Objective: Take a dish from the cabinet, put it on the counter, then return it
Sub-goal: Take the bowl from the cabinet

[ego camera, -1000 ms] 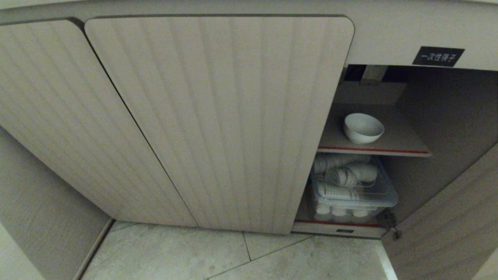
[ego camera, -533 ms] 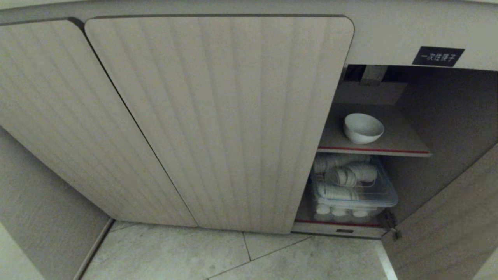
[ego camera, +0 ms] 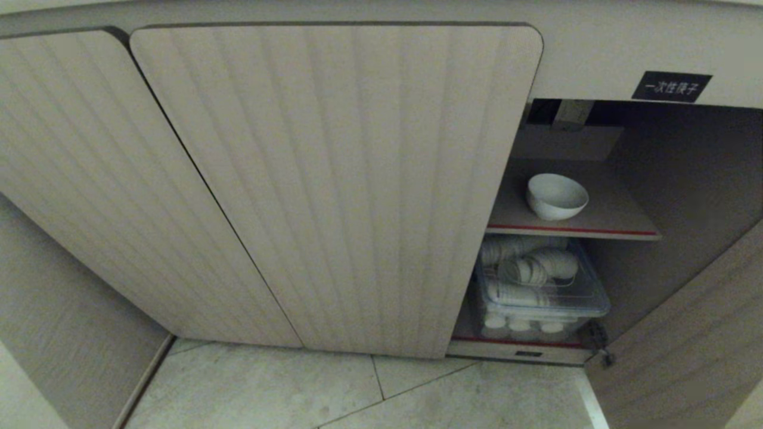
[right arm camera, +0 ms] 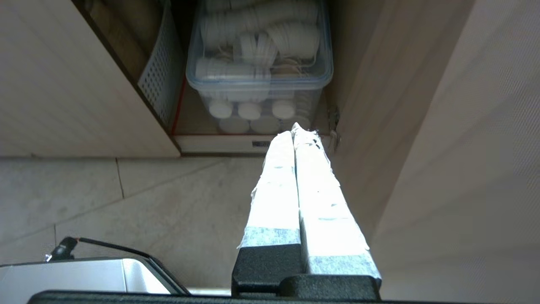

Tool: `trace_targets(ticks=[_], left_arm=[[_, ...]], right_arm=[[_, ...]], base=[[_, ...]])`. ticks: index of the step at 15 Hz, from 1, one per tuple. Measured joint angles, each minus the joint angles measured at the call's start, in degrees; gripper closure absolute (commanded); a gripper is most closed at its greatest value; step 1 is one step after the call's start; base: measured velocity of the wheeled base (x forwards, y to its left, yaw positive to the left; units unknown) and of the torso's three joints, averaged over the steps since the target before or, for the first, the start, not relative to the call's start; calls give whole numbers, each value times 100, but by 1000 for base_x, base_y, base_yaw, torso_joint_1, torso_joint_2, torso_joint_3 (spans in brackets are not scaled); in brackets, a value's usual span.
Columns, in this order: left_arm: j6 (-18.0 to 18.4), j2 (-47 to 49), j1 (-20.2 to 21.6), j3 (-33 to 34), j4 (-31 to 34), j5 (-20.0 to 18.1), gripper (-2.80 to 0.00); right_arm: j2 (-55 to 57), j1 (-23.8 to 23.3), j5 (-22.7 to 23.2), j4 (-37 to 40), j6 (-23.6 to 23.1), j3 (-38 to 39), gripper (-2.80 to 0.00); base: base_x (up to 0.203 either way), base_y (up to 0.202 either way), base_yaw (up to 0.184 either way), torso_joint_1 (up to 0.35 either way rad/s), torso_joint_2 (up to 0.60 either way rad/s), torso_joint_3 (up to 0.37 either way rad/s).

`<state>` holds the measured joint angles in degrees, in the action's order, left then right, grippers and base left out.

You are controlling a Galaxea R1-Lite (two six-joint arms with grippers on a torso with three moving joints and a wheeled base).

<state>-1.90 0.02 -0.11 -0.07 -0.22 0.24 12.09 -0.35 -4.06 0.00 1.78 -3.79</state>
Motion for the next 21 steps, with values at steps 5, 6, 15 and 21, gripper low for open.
trace_targets(ticks=[5, 6, 15, 21], left_arm=[[0, 0, 1, 0, 0, 0, 0], [-2, 0, 1, 0, -2, -2, 0], [0, 0, 1, 5, 0, 0, 0], [0, 0, 1, 2, -2, 2, 0]], right_arm=[[1013, 25, -4, -7, -2, -494, 0], [1235, 44, -3, -13, 1, -616, 0], [3291, 513, 26, -691, 12, -1291, 0], [4565, 647, 37, -1424, 1, -1560, 0]], base=[[0, 0, 0, 0, 0, 0], [0, 0, 0, 0, 0, 0], [0, 0, 0, 0, 0, 0], [0, 0, 0, 0, 0, 0]])
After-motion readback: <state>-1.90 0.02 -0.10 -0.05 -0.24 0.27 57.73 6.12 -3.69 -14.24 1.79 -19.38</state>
